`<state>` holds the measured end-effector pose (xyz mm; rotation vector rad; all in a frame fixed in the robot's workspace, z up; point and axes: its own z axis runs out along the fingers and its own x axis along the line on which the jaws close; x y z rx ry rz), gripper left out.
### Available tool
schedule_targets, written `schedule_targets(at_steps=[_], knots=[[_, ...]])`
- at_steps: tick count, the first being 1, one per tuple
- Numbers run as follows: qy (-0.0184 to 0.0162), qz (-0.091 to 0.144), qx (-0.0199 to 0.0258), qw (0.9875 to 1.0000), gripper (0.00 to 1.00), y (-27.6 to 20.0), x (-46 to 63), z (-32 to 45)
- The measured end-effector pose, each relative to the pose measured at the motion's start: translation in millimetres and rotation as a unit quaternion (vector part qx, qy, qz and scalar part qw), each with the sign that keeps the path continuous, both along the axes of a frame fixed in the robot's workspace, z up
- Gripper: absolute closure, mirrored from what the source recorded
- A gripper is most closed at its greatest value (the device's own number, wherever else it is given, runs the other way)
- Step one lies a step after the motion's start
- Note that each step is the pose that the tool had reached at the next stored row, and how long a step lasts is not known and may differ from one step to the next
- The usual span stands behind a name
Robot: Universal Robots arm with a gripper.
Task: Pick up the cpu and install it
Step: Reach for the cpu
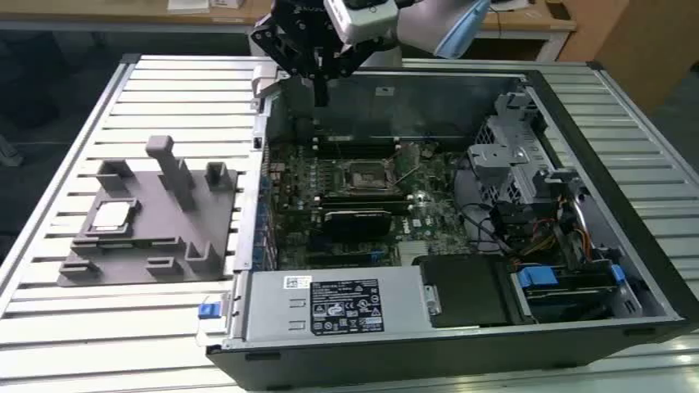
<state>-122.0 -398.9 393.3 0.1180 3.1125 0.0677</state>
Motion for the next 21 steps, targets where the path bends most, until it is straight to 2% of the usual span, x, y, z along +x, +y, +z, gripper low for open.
schedule_targets(at_steps=[11, 21], knots=[[0.0, 0.0, 0.0, 1.0, 0.89, 0.0, -1.8, 0.0], [0.0, 0.0, 0.0, 1.0, 0.89, 0.0, -13.8, 0.0]])
